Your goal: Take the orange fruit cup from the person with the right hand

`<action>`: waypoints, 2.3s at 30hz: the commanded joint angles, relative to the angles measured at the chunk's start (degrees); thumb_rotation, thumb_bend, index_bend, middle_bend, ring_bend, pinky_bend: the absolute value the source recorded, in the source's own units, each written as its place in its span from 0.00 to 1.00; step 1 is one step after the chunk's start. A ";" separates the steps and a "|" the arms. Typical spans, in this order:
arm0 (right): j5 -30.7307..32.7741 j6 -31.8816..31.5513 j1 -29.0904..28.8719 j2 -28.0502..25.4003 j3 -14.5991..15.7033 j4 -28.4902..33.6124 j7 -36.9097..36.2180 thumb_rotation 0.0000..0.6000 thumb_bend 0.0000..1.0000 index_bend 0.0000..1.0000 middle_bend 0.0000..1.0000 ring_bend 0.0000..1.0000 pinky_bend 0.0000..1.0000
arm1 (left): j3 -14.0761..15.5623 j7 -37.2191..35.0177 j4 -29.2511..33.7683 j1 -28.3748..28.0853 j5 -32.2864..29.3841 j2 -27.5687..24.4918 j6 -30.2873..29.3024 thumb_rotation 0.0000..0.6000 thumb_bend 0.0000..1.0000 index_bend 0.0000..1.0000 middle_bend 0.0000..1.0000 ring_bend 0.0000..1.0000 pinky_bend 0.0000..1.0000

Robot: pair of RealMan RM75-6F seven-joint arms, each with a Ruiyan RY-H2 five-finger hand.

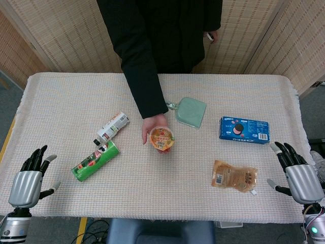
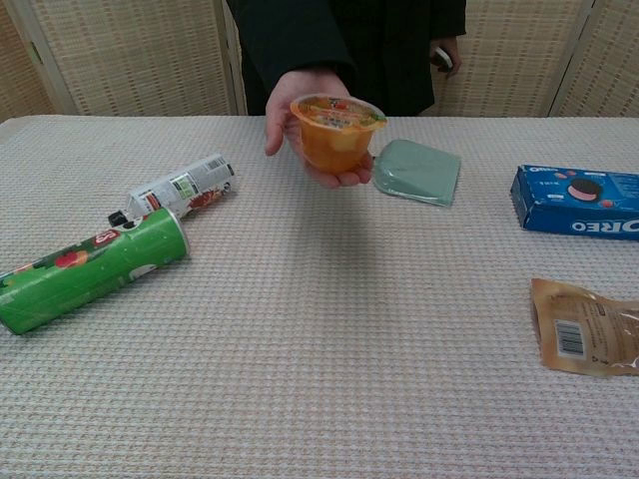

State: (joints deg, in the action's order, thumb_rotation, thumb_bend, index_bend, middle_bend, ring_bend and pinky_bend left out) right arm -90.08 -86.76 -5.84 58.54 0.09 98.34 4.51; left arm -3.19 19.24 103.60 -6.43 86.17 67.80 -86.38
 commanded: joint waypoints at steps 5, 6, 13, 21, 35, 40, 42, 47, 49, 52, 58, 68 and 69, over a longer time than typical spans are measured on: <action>-0.15 0.23 0.06 0.13 -0.38 0.18 0.25 1.00 0.15 0.04 0.07 0.10 0.25 | -0.09 -0.15 -0.08 -0.02 -0.15 -0.15 -0.01 1.00 0.22 0.23 0.04 0.05 0.21; -0.24 0.38 0.00 0.15 -0.44 0.21 0.21 1.00 0.15 0.04 0.07 0.10 0.25 | -0.06 -0.24 -0.09 0.02 -0.06 -0.18 -0.12 1.00 0.22 0.23 0.04 0.05 0.21; -2.88 3.08 -2.69 0.15 -1.20 1.34 0.75 1.00 0.15 0.04 0.07 0.10 0.25 | 0.05 -0.55 -0.16 -0.05 0.14 -0.11 0.00 1.00 0.22 0.23 0.04 0.05 0.21; -5.04 16.05 -13.01 0.03 -4.29 8.18 7.01 1.00 0.15 0.00 0.04 0.08 0.25 | 0.37 -1.36 -0.40 0.44 0.57 -0.37 -0.68 1.00 0.22 0.23 0.04 0.05 0.21; 8.94 37.84 -33.83 11.05 -14.45 8.55 15.88 1.00 0.15 0.00 0.00 0.00 0.04 | 1.15 -3.46 -1.81 2.26 0.01 -0.74 -2.08 1.00 0.22 0.24 0.04 0.05 0.21; 13.67 40.56 -38.37 14.67 -16.10 6.33 16.98 1.00 0.15 0.00 0.00 0.00 0.04 | 1.17 -4.07 -2.14 2.67 -0.17 -1.05 -2.38 1.00 0.22 0.24 0.04 0.05 0.21; 15.13 40.92 -39.73 15.86 -16.38 5.65 17.66 1.00 0.15 0.00 0.00 0.00 0.04 | 1.17 -4.25 -2.26 2.76 -0.16 -1.15 -2.43 1.00 0.22 0.24 0.04 0.05 0.21; 17.76 40.20 -41.55 17.78 -16.14 5.23 19.87 1.00 0.18 0.00 0.00 0.00 0.04 | 1.23 -4.76 -2.67 2.89 -0.26 -1.13 -2.26 1.00 0.22 0.24 0.04 0.05 0.21; 18.52 39.54 -42.02 18.30 -15.94 5.21 20.69 1.00 0.23 0.00 0.00 0.00 0.08 | 1.20 -4.96 -2.91 2.92 -0.39 -1.05 -2.17 1.00 0.22 0.24 0.04 0.05 0.21; 19.41 38.61 -42.69 18.98 -15.77 5.05 21.72 1.00 0.26 0.00 0.02 0.00 0.19 | 1.18 -5.17 -3.18 2.94 -0.38 -0.98 -2.12 1.00 0.22 0.24 0.04 0.05 0.21; 21.68 38.44 -44.60 20.36 -14.94 4.86 24.17 1.00 0.27 0.00 0.05 0.00 0.28 | 1.20 -5.97 -3.87 3.01 -0.24 -0.68 -2.06 1.00 0.22 0.24 0.04 0.05 0.21; 26.01 37.69 -47.84 22.24 -14.70 3.43 27.37 1.00 0.38 0.12 0.17 0.16 0.43 | 1.14 -7.52 -5.18 3.30 -0.48 -0.56 -2.06 1.00 0.22 0.24 0.04 0.05 0.21; 26.38 37.55 -48.05 22.29 -14.63 3.32 27.70 1.00 0.42 0.17 0.20 0.19 0.47 | 1.16 -7.62 -5.29 3.30 -0.47 -0.52 -2.02 1.00 0.22 0.24 0.04 0.05 0.21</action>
State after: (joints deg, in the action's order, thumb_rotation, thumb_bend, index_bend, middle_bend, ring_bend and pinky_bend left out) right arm -63.99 -49.03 -53.65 80.73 -14.65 101.81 31.92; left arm -2.04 11.64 98.32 -3.14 85.71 67.26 -88.42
